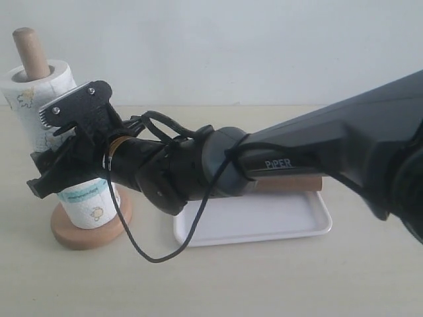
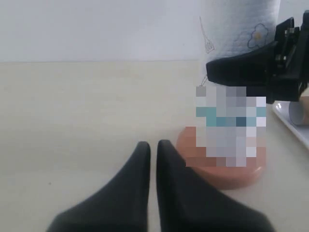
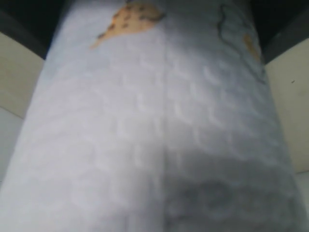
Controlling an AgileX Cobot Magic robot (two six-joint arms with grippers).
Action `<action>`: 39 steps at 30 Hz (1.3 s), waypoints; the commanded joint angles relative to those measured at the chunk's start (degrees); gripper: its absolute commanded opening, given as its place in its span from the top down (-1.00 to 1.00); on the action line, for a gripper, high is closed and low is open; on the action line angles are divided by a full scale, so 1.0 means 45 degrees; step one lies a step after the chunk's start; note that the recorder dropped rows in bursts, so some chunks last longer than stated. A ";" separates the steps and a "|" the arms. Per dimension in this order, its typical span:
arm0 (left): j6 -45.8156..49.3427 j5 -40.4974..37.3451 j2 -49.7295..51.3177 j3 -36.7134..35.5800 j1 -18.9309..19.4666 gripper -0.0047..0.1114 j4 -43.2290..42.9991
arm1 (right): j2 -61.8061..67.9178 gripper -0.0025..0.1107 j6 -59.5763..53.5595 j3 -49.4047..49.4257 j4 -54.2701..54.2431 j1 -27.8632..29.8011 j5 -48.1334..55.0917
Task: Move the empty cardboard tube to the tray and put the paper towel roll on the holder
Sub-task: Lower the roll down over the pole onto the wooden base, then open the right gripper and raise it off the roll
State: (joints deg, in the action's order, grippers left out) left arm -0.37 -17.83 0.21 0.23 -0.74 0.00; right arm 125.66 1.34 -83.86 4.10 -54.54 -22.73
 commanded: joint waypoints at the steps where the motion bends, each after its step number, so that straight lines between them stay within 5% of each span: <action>1: 0.0082 0.0015 -0.0046 -0.0052 0.0034 0.85 0.0000 | 0.0093 0.96 -0.0122 0.0429 -0.0014 0.0082 -0.0525; 13: 0.0082 0.0015 -0.0046 -0.0052 0.0034 0.85 0.0000 | 0.0093 0.95 -0.0516 0.1087 -0.0550 0.0192 -0.1901; 15: 0.0082 0.0015 -0.0046 -0.0052 0.0034 0.85 0.0000 | 0.0093 0.82 -0.0516 0.1087 -0.0550 0.0192 -0.2047; 18: 0.0082 0.0015 -0.0046 -0.0052 0.0034 0.85 0.0000 | 0.0068 0.32 -0.0516 0.1087 -0.0525 0.0192 -0.2024; 19: 0.0082 0.0015 -0.0046 -0.0052 0.0034 0.85 0.0000 | 0.0046 -0.11 -0.0516 0.1087 -0.0525 0.0192 -0.1995; 22: 0.0082 0.0015 -0.0046 -0.0052 0.0034 0.85 0.0000 | 0.0038 -0.90 -0.0526 0.1087 -0.0607 0.0192 -0.1941; 39: 0.0082 0.0015 -0.0046 -0.0052 0.0034 0.85 0.0000 | -0.1219 -0.90 -0.0764 0.1087 -0.0778 0.0192 -0.0514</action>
State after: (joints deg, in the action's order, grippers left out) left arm 0.00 -17.83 0.21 0.23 -0.74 0.00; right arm 122.88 -1.46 -79.24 0.83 -53.96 -27.48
